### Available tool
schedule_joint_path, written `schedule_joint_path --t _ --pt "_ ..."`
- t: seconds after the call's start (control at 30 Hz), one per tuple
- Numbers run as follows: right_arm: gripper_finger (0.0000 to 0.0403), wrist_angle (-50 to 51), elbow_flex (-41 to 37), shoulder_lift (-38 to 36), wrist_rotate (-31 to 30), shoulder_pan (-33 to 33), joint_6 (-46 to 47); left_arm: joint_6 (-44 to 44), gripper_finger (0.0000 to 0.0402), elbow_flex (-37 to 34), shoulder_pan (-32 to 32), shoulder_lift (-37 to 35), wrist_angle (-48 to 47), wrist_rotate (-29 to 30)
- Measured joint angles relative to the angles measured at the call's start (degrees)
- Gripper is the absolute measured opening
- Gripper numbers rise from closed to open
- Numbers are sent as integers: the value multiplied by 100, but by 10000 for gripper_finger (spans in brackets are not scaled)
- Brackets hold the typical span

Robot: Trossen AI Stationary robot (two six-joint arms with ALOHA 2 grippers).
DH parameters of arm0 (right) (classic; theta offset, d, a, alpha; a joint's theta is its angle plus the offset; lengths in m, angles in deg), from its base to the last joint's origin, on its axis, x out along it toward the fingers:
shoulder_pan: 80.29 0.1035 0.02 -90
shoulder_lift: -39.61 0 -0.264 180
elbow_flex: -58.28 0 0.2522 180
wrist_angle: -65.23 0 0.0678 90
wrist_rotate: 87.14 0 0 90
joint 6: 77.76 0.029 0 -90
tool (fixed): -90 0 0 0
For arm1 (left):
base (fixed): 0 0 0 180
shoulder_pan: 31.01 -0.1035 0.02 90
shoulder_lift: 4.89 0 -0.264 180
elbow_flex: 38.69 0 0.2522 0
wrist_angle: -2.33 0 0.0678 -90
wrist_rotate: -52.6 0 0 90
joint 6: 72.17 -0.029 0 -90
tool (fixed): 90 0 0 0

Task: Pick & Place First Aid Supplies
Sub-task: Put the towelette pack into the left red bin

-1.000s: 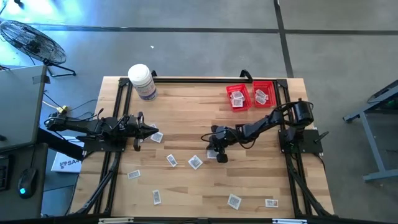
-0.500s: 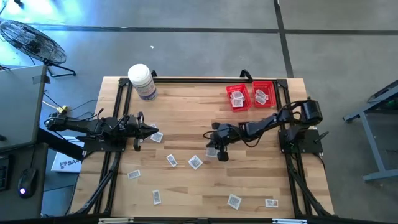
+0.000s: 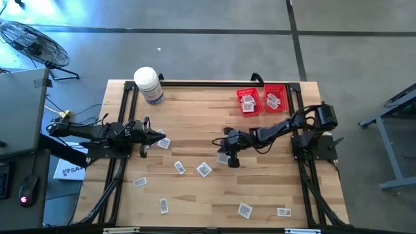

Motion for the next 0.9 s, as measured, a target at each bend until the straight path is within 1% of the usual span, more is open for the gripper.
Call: schedule_joint_path --t 0.17,0.33,0.5,0.6,0.73,0.8,0.9 --pt "2 34 -188 63 -192 -11 127 1 1 0 0 1 -6 -18" --pt "16 37 -256 34 -522 -1 148 1 1 0 0 0 -2 -31" --pt "54 25 -256 -249 -332 102 161 1 1 0 0 1 -2 -28" --pt "82 22 -256 -393 -302 339 162 -1 1 0 0 0 -2 -29" --pt "114 5 -256 -338 -346 770 165 1 1 0 0 1 -3 -27" --pt "121 -21 -254 -219 -639 992 233 0 1 0 0 2 -4 -26" --pt "123 81 -256 -107 -1430 1181 408 1 1 0 0 0 -4 -26"
